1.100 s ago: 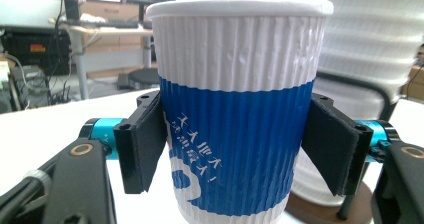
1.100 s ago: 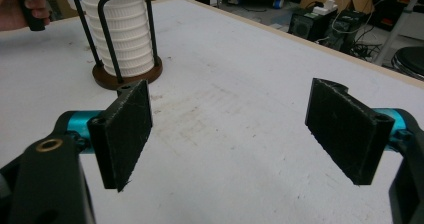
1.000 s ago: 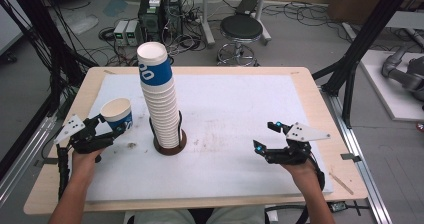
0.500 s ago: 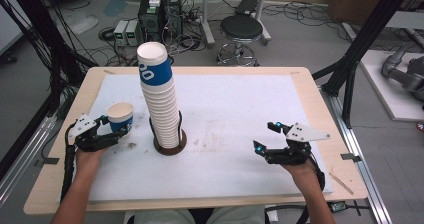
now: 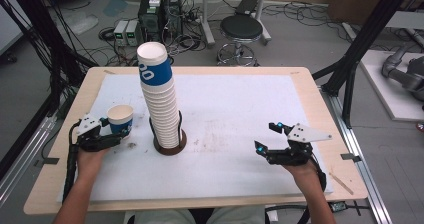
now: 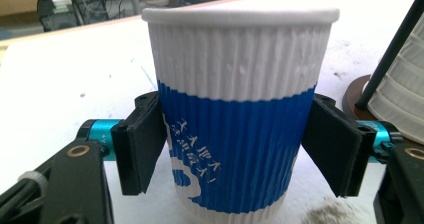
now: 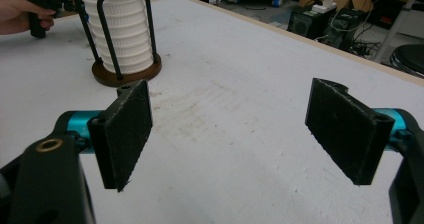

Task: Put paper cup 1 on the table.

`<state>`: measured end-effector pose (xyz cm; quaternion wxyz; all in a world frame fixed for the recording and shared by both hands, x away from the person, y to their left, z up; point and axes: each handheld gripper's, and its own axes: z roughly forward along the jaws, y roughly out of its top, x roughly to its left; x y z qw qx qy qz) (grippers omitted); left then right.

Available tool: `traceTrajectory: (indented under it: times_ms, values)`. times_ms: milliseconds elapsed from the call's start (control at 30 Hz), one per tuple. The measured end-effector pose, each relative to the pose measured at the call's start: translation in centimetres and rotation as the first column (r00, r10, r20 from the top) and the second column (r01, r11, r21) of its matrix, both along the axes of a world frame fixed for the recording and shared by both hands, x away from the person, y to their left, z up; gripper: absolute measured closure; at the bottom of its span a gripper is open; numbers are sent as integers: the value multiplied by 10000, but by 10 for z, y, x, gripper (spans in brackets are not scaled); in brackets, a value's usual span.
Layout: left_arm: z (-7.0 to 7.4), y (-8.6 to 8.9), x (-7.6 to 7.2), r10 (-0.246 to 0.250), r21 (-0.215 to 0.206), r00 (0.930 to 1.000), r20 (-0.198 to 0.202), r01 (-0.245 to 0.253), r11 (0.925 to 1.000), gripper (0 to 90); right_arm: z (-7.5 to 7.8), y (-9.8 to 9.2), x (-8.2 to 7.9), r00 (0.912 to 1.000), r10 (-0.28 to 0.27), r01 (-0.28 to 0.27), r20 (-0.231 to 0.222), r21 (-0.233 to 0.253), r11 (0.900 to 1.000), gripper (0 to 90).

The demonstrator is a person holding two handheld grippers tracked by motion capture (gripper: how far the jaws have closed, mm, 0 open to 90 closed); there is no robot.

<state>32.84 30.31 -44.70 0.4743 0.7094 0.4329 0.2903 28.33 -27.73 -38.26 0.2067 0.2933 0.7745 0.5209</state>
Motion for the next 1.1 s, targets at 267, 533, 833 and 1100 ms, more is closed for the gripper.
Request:
traceTrajectory:
  times_ms: [267, 533, 833, 1100]
  values:
    - [-2, 4, -13, 97, 200, 9997, -208, -93, 9998, 262, 1, -1, 0, 10000, -8, 8, 58, -6, 10000, 194]
    - [-3, 3, -16, 245, -120, 9992, -327, -249, 9996, 145, 1, 1, 0, 10000, 48, -48, 12, 4, 10000, 194]
    - [-2, 11, -28, 225, -743, 9983, -532, -264, 9969, 138, 0, 0, 1, 10000, 48, -48, -22, -12, 10000, 195]
    - [10, 25, -49, 366, -1358, 9993, 98, -349, 9901, 138, 0, -1, 1, 10000, 3, -3, 17, -6, 10000, 195]
